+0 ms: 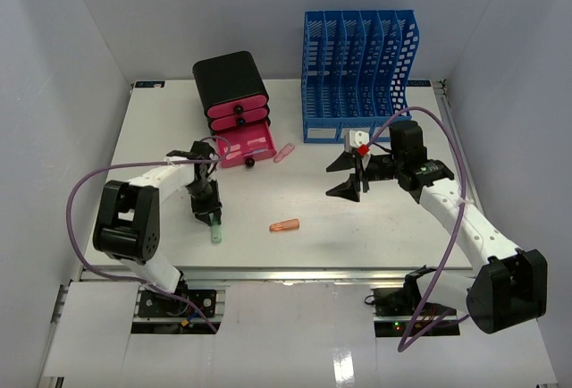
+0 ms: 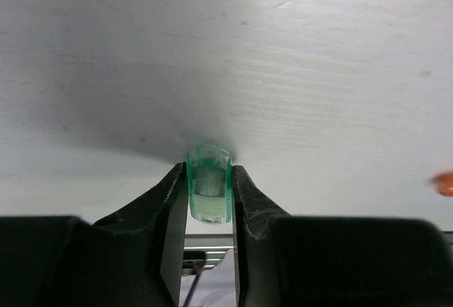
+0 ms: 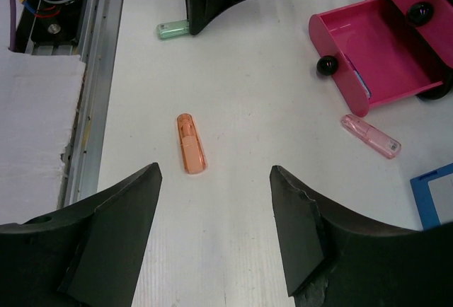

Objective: Organize the desk

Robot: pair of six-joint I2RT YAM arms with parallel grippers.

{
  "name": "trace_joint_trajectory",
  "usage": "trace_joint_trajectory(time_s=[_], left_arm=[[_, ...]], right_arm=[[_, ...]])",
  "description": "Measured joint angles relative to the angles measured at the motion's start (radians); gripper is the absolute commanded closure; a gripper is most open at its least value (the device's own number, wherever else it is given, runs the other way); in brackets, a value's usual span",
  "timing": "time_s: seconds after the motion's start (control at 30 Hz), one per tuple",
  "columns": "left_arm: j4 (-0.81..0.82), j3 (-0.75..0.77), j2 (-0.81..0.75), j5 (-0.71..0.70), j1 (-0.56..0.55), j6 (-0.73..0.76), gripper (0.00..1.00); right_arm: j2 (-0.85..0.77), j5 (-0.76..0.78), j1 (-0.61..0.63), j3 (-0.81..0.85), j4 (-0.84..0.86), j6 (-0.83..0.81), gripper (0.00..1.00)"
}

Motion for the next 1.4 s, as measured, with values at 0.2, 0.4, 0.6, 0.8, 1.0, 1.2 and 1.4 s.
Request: trace_joint_trajectory(time_s=[0.2, 0.4, 0.6, 0.8, 1.0, 1.2, 1.4], left_arm=[[0.24, -0.061, -0.229, 0.171, 0.0, -0.166, 1.0], [0.632, -0.138, -0.369, 0.233, 0.0, -0.561, 1.0], [0.95, -0.15, -0.264, 0.165, 0.0, -0.9, 1.0], [1.051, -0.115, -0.158, 0.046, 0.001, -1.051, 0.87], [1.076, -0.012, -0.048, -0.039, 0.004, -1.104, 0.55], [1.079, 0.024, 0.015, -0.054, 0.007, -1.12, 0.42], [1.096, 0.016, 0.005, -0.006, 0.019, -1.106, 0.42]], right_arm=[[-0.04, 0.016, 0.0, -0.058, -0.006, -0.035, 0.31], [-0.072, 0.046, -0.001, -0.111, 0.001, -0.047, 0.31], [-0.078, 0.069, -0.005, -0.145, 0.009, -0.048, 0.31], [-0.078, 0.073, -0.008, -0.152, 0.009, -0.069, 0.3], [-0.076, 0.076, -0.008, -0.157, 0.003, -0.104, 0.29], [-0.017, 0.169, 0.121, -0.157, -0.029, -0.197, 0.23], [0.12, 0.306, 0.307, -0.139, -0.112, -0.33, 0.15]])
